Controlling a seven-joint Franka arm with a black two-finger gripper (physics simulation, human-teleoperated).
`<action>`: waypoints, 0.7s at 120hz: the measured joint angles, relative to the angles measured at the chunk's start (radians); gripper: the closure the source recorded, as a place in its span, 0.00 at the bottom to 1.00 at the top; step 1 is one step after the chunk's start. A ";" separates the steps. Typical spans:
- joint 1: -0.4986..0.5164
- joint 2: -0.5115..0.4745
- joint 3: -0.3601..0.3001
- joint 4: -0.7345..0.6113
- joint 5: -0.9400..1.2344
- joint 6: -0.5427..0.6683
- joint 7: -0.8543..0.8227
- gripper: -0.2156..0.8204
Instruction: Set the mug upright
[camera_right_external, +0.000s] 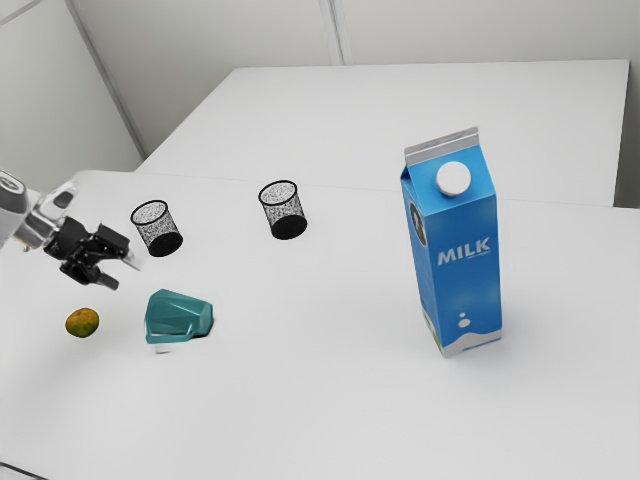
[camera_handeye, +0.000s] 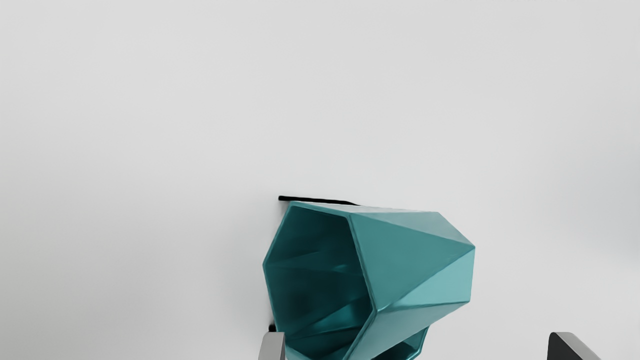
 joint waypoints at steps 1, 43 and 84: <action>0.002 0.002 0.000 -0.002 -0.005 0.001 0.005 0.24; -0.003 0.088 0.000 -0.058 -0.215 0.022 0.230 0.24; 0.000 0.135 -0.001 -0.081 -0.352 0.012 0.399 0.25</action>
